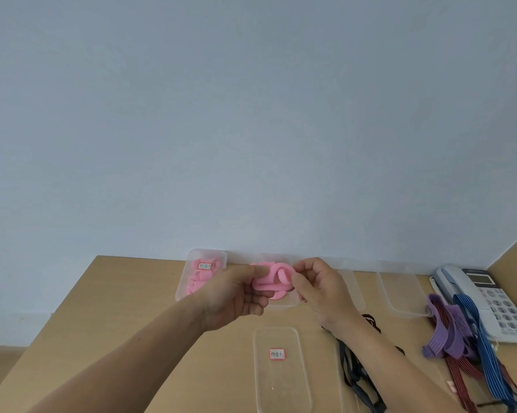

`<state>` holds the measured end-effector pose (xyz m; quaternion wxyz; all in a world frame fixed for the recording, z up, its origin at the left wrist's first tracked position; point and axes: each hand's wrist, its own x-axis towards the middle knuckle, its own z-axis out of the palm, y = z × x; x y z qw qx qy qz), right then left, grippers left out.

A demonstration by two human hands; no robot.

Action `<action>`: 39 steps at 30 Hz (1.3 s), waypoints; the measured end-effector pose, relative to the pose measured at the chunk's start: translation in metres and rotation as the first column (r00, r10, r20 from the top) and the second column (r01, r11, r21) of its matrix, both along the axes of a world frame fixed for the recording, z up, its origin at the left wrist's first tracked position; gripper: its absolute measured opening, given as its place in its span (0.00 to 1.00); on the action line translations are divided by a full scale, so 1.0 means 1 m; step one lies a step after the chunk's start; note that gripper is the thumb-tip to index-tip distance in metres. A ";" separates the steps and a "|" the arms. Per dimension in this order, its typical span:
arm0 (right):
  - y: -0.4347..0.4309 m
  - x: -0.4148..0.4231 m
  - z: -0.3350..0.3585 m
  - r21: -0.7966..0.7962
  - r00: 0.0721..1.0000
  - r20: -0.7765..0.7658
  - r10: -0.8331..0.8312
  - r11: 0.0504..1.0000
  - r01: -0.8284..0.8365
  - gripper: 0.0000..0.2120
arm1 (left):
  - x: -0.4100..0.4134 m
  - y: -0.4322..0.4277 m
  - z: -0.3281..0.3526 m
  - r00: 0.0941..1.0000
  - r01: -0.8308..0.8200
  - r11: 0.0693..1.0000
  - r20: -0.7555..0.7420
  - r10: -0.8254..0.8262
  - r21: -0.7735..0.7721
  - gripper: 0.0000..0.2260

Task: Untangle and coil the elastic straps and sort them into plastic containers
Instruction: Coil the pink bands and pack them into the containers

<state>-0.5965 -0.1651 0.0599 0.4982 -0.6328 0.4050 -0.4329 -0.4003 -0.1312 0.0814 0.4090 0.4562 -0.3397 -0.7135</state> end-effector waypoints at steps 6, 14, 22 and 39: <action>-0.001 0.008 -0.001 -0.052 0.995 -0.067 -0.070 0.996 0.067 0.05 | 0.003 -0.003 0.000 0.998 -0.007 0.999 -0.056 0.009 0.039 0.12; 0.000 0.016 -0.006 -0.166 0.983 -0.096 -0.157 0.976 0.140 0.07 | 0.008 -0.006 -0.006 0.997 -0.010 0.996 -0.081 0.017 0.084 0.13; -0.003 0.020 -0.010 -0.131 0.965 -0.256 -0.056 0.991 0.023 0.10 | 0.024 -0.008 -0.016 0.986 0.013 0.998 0.169 -0.002 -0.060 0.10; 0.013 0.035 -0.050 -0.523 0.634 -0.751 -0.185 0.753 -0.399 0.13 | 0.032 -0.013 -0.066 0.931 0.232 0.962 0.255 -0.263 0.143 0.08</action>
